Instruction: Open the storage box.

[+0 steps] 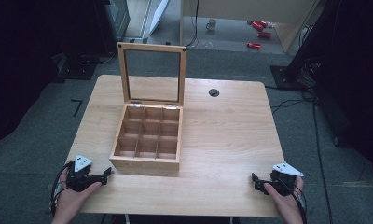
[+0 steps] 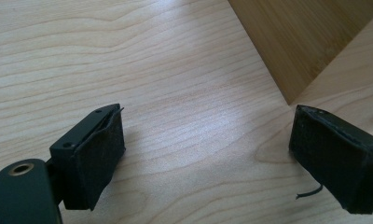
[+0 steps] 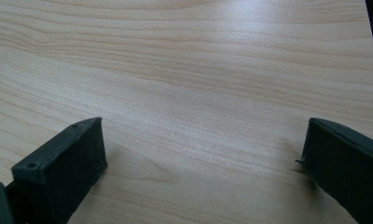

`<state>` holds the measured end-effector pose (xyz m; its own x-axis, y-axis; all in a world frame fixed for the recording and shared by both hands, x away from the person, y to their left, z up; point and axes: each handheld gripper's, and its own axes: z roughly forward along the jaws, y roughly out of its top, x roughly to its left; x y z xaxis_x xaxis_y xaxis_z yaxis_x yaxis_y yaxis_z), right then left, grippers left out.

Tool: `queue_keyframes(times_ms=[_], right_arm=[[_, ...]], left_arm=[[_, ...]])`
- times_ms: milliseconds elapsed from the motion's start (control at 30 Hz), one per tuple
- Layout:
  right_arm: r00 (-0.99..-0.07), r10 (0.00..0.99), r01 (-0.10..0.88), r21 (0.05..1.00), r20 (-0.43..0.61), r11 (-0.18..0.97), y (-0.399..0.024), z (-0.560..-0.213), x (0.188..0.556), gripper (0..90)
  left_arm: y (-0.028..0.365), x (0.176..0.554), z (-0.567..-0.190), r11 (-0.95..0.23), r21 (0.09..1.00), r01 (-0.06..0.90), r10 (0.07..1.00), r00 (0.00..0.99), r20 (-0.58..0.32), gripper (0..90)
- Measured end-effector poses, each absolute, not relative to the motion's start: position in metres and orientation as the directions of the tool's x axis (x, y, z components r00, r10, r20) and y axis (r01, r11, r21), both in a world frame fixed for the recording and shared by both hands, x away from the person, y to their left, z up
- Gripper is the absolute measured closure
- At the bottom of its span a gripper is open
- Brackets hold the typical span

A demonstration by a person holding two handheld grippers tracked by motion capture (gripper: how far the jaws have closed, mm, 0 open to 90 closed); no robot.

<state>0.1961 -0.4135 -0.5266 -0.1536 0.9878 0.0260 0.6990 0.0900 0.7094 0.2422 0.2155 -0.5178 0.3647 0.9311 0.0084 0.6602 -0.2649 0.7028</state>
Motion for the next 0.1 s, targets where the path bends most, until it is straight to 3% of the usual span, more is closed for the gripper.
queue_keyframes(times_ms=[100], right_arm=[[-0.154, 0.988, 0.699, 0.710, 0.026, 0.090, -0.4136, -0.5266, 0.1962, 0.0]], left_arm=[[0.2155, 0.2424, -0.5178, -0.267, 0.703, 0.660, 0.930, 0.367, 0.008, 10.6]])
